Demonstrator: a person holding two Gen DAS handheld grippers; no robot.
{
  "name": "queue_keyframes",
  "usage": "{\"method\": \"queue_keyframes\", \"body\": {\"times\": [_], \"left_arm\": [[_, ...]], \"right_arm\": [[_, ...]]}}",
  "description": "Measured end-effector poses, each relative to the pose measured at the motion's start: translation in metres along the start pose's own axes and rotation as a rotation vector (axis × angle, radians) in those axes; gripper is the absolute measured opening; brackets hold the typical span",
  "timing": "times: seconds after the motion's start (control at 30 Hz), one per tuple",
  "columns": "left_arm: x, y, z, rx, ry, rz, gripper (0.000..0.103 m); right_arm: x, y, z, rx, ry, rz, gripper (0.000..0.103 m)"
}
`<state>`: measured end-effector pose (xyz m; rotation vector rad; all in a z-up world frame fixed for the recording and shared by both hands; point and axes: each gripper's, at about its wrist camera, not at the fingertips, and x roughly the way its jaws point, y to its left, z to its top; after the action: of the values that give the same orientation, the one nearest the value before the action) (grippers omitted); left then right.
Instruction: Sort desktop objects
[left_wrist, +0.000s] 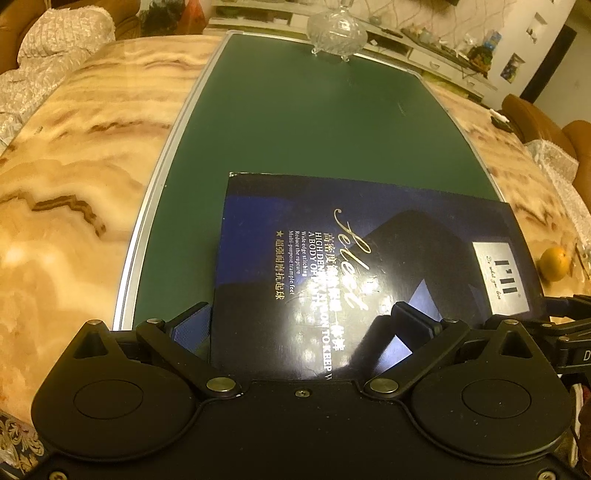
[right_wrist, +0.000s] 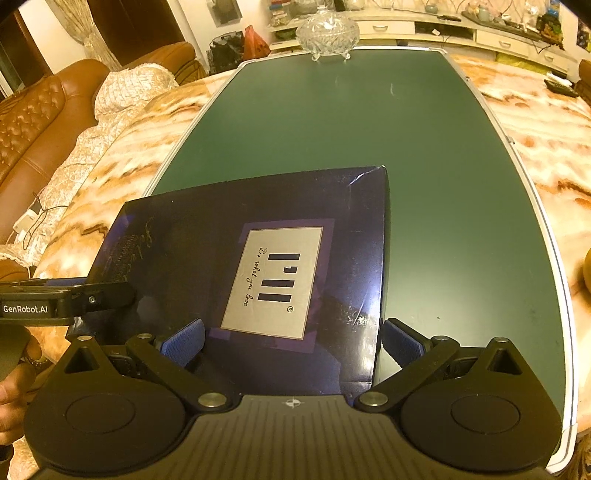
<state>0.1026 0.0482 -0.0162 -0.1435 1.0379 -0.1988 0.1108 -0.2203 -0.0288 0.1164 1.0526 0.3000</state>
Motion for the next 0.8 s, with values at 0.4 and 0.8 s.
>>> {"method": "queue_keyframes", "body": {"times": [0.4, 0.8], "left_arm": [[-0.002, -0.008, -0.001, 0.025, -0.008, 0.012, 0.103], [-0.002, -0.009, -0.001, 0.027, -0.01, 0.009, 0.103]], "right_arm": [[0.005, -0.01, -0.003, 0.027, 0.01, 0.013, 0.103], [0.007, -0.012, -0.005, 0.039, 0.015, 0.014, 0.103]]}}
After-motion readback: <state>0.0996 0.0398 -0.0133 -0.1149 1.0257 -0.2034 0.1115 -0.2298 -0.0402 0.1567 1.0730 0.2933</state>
